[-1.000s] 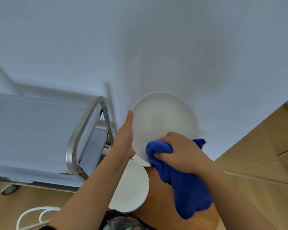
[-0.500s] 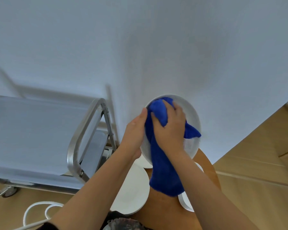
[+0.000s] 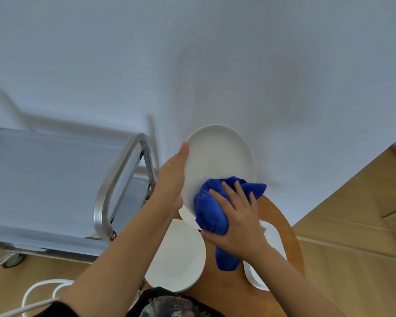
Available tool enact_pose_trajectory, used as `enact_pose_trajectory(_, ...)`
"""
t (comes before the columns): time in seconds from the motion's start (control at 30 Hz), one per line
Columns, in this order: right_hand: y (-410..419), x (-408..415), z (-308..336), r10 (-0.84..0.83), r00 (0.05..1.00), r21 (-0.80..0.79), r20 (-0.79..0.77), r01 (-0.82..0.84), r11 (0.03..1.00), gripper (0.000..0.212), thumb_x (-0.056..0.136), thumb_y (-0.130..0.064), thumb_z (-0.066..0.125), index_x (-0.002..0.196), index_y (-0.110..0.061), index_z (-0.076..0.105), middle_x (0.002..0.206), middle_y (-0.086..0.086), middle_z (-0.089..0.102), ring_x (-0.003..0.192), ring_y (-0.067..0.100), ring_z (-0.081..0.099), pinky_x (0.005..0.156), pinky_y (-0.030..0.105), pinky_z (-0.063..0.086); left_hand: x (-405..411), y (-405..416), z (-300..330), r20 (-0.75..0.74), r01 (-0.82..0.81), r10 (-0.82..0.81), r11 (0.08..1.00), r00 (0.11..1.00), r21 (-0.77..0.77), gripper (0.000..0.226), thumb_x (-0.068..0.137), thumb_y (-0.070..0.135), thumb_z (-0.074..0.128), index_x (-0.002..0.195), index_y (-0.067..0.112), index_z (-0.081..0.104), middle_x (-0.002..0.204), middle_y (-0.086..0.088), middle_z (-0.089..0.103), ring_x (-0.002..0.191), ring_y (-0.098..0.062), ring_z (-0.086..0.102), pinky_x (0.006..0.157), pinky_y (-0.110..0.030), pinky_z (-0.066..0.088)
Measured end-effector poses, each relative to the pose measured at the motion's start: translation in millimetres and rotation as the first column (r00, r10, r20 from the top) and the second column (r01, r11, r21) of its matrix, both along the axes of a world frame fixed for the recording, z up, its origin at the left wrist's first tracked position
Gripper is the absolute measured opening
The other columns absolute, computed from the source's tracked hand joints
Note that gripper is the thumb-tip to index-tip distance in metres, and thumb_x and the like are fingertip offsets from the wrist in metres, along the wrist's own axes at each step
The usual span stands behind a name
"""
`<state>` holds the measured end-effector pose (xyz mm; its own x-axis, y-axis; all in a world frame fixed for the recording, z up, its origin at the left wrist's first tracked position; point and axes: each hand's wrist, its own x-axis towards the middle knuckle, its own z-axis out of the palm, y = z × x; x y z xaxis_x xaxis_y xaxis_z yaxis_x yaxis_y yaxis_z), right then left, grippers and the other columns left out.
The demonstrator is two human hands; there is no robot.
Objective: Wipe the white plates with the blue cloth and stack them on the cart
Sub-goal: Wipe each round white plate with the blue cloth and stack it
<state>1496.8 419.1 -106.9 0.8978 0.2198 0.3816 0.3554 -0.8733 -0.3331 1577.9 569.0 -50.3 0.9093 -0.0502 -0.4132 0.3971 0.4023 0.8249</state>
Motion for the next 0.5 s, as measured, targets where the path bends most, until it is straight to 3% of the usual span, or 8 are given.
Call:
enact_pose_trajectory(0.17, 3, 3, 5, -0.126, 0.992, 0.015, -0.002, 0.126, 0.992, 0.076, 0.063, -0.049, 0.077, 0.129, -0.016, 0.058, 0.130, 0.013, 0.058, 0.121, 0.037, 0.053, 0.102, 0.062, 0.035, -2, -6, -2, -0.080, -0.073, 0.072, 0.997, 0.994, -0.008, 0.062, 0.074, 0.074, 0.056, 0.113, 0.026, 0.064, 0.109, -0.005, 0.071, 0.101, -0.030, 0.066, 0.089, -0.050, 0.052)
enact_pose_trajectory(0.3, 13, 5, 13, -0.120, 0.989, 0.036, 0.083, 0.118, 0.992, 0.063, 0.055, -0.024, 0.089, 0.112, -0.008, 0.068, 0.102, 0.011, 0.071, 0.091, 0.032, 0.068, 0.089, 0.056, 0.048, -9, -20, 0, -0.080, -0.115, 0.113, 0.993, 0.990, -0.022, 0.060, 0.076, 0.071, 0.056, 0.114, 0.024, 0.064, 0.106, -0.004, 0.071, 0.099, -0.029, 0.067, 0.090, -0.049, 0.053)
enact_pose_trajectory(0.4, 13, 1, 25, -0.063, 0.986, 0.083, 0.153, 0.051, 0.995, 0.044, 0.057, -0.014, 0.087, 0.097, -0.007, 0.071, 0.080, 0.004, 0.072, 0.069, 0.024, 0.067, 0.076, 0.045, 0.054, -6, -19, 6, -0.104, -0.109, 0.110, 0.994, 0.989, 0.011, 0.057, 0.082, 0.067, 0.053, 0.119, 0.024, 0.059, 0.112, -0.004, 0.067, 0.104, -0.030, 0.063, 0.093, -0.049, 0.051)
enact_pose_trajectory(0.5, 14, -5, 40, -0.080, 0.997, 0.344, 0.008, 0.072, 0.936, 0.031, 0.074, -0.011, 0.075, 0.103, -0.021, 0.066, 0.082, -0.012, 0.066, 0.073, 0.008, 0.061, 0.074, 0.036, 0.056, -4, -13, 15, 0.039, 0.000, -0.006, 0.988, 0.999, 0.155, 0.046, 0.083, 0.064, 0.054, 0.114, 0.030, 0.058, 0.111, 0.001, 0.066, 0.103, -0.021, 0.063, 0.081, -0.038, 0.054)
